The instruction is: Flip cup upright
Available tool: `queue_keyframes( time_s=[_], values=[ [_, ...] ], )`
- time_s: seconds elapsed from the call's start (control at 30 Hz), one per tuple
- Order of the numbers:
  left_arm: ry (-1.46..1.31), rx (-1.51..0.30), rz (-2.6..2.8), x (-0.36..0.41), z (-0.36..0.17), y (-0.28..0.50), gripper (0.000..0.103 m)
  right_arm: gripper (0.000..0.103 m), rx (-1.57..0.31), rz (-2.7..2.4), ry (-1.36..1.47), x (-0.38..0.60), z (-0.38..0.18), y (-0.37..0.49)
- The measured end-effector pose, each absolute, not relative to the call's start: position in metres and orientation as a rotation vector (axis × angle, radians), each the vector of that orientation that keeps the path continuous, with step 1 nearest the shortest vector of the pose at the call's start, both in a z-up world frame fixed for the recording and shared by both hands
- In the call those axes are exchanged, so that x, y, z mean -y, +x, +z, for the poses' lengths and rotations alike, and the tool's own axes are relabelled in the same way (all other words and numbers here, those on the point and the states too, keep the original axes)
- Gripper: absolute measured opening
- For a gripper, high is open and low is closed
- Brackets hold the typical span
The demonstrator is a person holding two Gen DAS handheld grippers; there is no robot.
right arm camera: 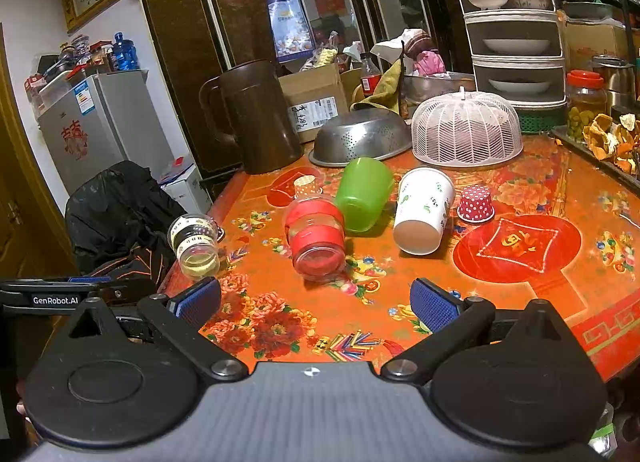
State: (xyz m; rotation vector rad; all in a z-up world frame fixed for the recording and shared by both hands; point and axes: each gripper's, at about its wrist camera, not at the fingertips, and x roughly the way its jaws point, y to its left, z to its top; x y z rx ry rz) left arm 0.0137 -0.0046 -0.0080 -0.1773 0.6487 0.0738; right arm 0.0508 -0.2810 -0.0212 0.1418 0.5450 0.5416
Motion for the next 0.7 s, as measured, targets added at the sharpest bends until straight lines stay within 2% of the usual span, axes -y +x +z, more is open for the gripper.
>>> queue_keyframes(
  time_s=[0.43, 0.7],
  values=[
    [-0.229, -0.642, 0.147, -0.007, 0.000, 0.029, 0.100, 0.102, -0.558, 0.553, 0.167, 0.292, -0.026, 0.060],
    [-0.433, -0.884, 0.226, -0.056, -0.011, 0.107, 0.100, 0.102, -0.567, 0.572, 0.194, 0.307, -0.033, 0.069]
  ],
)
